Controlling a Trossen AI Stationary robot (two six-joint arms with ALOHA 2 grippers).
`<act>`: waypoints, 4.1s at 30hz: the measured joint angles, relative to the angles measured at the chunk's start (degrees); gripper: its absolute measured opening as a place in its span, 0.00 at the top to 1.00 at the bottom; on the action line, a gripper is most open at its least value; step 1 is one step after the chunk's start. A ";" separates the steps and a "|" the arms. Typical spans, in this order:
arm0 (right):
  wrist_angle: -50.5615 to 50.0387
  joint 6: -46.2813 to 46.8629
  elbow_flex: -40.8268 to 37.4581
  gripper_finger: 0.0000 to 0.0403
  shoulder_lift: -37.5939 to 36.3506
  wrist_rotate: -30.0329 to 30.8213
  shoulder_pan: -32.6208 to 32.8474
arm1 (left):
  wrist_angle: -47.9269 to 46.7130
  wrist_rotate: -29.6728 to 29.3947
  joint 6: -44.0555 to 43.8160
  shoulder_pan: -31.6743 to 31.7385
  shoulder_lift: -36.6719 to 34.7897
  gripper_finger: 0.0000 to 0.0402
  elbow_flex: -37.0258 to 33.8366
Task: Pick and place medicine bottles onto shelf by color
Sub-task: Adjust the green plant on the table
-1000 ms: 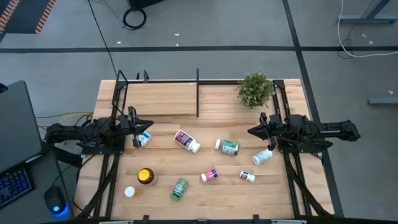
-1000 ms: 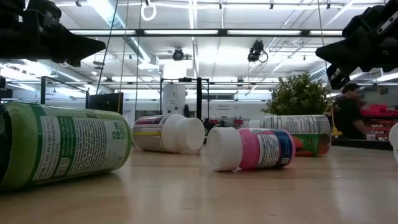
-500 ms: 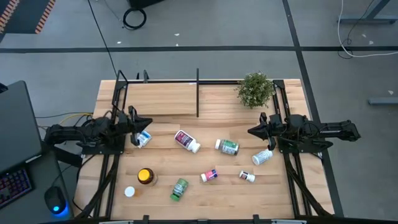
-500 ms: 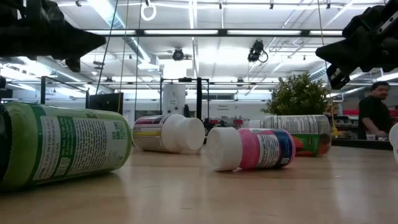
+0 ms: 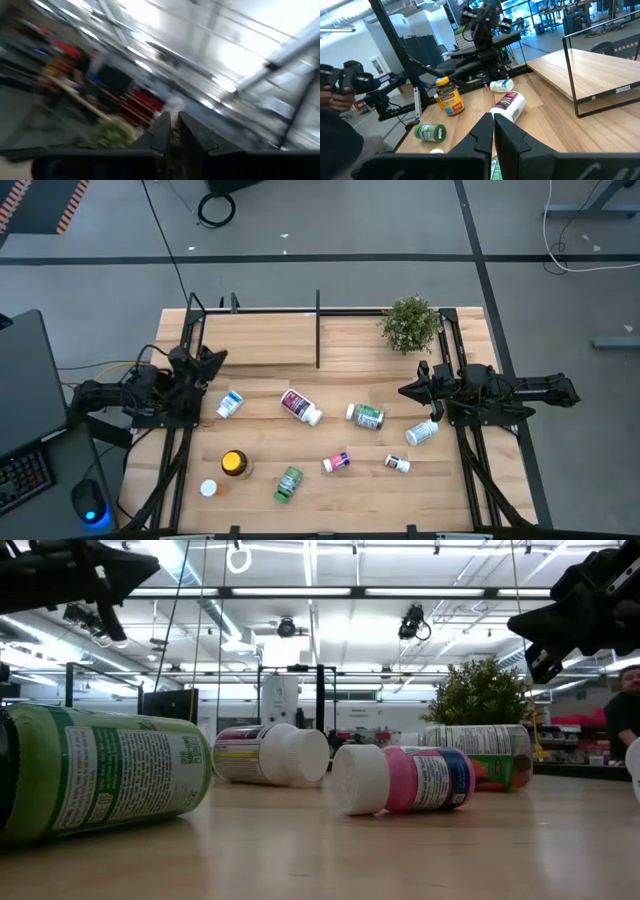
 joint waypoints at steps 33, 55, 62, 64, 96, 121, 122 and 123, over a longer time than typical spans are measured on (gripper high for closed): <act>0.71 -6.23 0.00 0.94 0.00 4.50 -0.18 | -44.82 -4.23 20.97 12.05 41.42 0.49 45.86; 11.45 -4.29 11.82 0.94 33.47 -1.19 -27.78 | -56.34 20.16 9.33 24.65 33.92 0.70 45.93; 14.98 -6.90 25.09 0.94 56.00 -1.27 -35.49 | -61.06 19.92 7.12 24.65 30.52 0.67 45.93; 16.25 -6.80 28.53 0.94 61.31 -1.30 -36.48 | -61.36 19.65 6.66 24.61 29.80 0.65 45.95; 18.65 8.03 41.92 0.94 57.95 -23.83 -36.54 | -62.68 23.17 -1.77 13.86 46.69 0.34 55.34; 21.74 -1.79 41.90 0.94 60.27 -13.61 -37.65 | -61.34 18.16 -3.42 11.56 46.91 0.43 55.37; 20.73 -1.03 41.90 0.94 60.19 -13.73 -37.74 | -61.34 18.41 -3.44 11.56 46.91 0.43 55.37; 19.76 -0.24 41.90 0.94 60.15 -13.93 -37.76 | -61.35 18.70 -3.45 11.56 46.91 0.43 55.37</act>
